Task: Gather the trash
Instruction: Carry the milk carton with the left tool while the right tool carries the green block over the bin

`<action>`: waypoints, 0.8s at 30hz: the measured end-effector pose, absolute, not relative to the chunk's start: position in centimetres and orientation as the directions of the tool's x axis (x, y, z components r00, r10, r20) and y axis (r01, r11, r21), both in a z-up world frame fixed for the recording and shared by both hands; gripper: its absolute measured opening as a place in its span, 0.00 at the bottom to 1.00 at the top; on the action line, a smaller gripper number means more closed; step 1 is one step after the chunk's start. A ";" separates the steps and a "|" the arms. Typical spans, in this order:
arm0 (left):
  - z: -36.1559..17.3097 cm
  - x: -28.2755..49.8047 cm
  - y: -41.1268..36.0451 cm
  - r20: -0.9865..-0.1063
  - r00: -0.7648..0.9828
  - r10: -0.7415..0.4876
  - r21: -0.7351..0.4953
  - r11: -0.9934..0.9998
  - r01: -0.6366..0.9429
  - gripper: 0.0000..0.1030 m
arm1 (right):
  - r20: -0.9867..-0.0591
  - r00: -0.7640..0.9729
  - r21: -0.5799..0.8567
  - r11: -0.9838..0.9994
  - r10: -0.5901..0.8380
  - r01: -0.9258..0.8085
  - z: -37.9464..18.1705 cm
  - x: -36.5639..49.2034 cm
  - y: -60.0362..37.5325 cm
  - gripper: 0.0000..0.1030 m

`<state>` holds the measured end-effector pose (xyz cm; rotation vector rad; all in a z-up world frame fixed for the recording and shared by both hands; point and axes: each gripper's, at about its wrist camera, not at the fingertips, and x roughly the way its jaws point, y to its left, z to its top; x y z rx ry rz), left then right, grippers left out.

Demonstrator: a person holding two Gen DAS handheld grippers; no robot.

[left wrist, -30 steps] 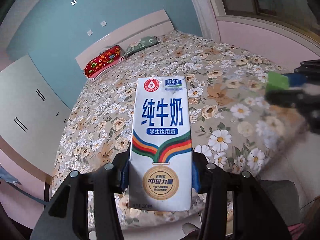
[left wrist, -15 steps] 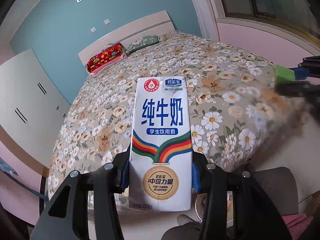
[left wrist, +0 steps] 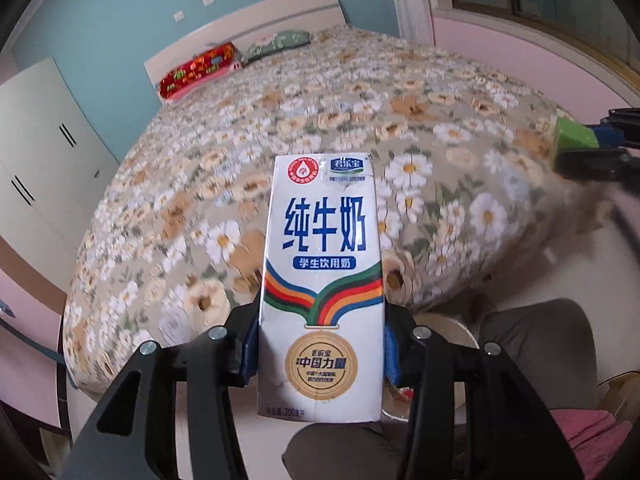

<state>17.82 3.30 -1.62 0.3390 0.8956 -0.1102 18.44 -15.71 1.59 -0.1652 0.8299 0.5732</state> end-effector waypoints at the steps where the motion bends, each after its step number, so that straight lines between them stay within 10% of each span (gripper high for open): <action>1: -2.6 17.8 3.3 -0.791 0.610 0.048 0.240 0.942 0.236 0.47 | -0.740 0.529 0.083 0.837 0.415 -0.541 1.2 18.5 -15.7 0.31; 24: -18.0 17.7 1.2 -0.916 0.398 0.049 0.167 0.949 0.268 0.47 | -0.871 0.297 0.213 0.847 0.390 -0.486 -15.0 18.6 -15.2 0.31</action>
